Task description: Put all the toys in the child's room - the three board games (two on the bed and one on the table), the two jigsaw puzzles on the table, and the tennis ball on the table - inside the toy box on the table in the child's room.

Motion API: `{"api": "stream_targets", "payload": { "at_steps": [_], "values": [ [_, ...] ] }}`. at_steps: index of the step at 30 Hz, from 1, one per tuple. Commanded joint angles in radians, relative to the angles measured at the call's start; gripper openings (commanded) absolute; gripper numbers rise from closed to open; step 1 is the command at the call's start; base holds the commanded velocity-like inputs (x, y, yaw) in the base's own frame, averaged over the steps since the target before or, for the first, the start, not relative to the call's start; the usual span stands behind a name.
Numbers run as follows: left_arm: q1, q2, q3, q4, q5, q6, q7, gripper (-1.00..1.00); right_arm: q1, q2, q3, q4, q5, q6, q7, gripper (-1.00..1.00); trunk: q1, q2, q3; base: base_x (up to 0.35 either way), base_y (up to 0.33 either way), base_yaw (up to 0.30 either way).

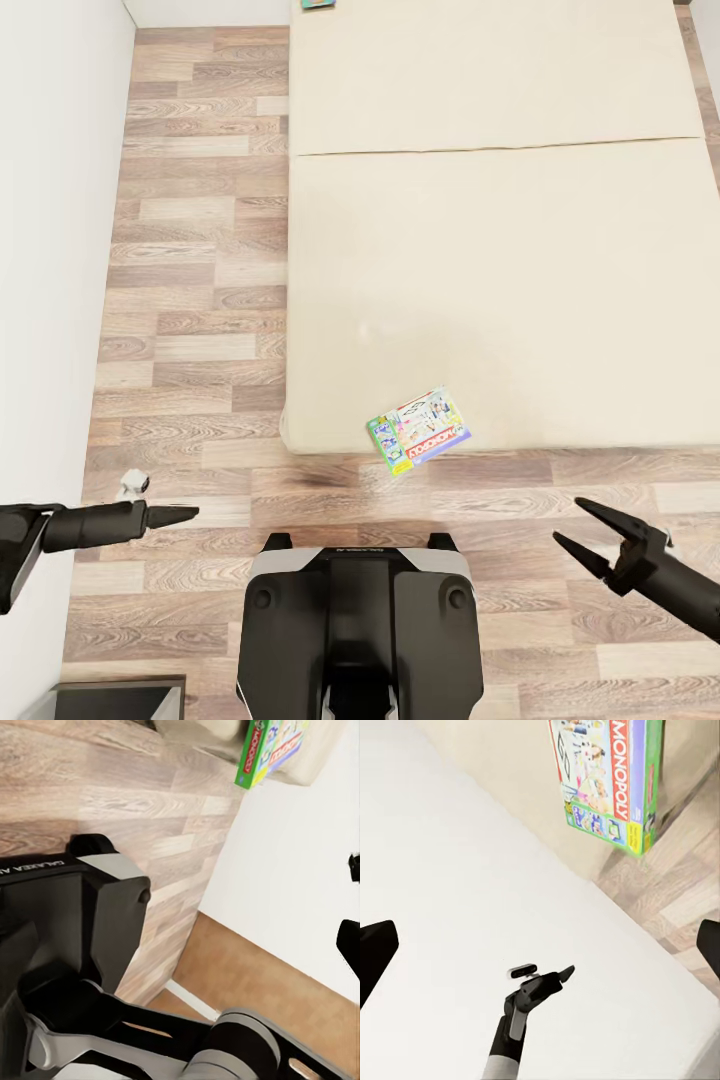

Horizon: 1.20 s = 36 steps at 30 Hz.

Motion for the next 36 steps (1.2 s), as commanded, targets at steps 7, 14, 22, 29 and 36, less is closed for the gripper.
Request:
{"api": "stream_targets", "payload": {
  "at_steps": [7, 14, 22, 29, 36],
  "values": [
    [0.000, -0.017, 0.003, 0.111, -0.004, -0.102, -0.006, 1.00, 0.061, 0.084, 0.000, 0.003, 0.193, 0.003, 0.185, 1.00, 0.001, -0.001, -0.001, 0.000, 0.000, 0.000],
    [0.000, -0.019, 0.004, 0.133, -0.003, -0.126, -0.006, 1.00, 0.070, 0.162, -0.013, 0.003, 0.434, 0.003, 0.310, 1.00, 0.001, -0.001, -0.001, 0.000, 0.000, 0.000],
    [0.000, -0.022, 0.002, 0.140, -0.003, -0.130, -0.006, 1.00, 0.072, 0.182, -0.054, 0.007, 0.517, -0.035, 0.339, 1.00, 0.001, -0.001, -0.001, 0.000, 0.000, 0.000],
    [0.000, -0.046, 0.000, 0.143, -0.010, -0.126, -0.006, 1.00, 0.072, 0.185, -0.062, 0.014, 0.530, -0.101, 0.359, 1.00, 0.001, -0.001, -0.001, 0.000, -0.114, 0.000],
    [0.000, -0.073, 0.000, 0.145, -0.013, -0.125, -0.006, 1.00, 0.072, 0.186, -0.064, 0.032, 0.532, -0.114, 0.362, 1.00, 0.001, -0.001, -0.001, 0.000, -0.149, 0.000]
  ]
}}
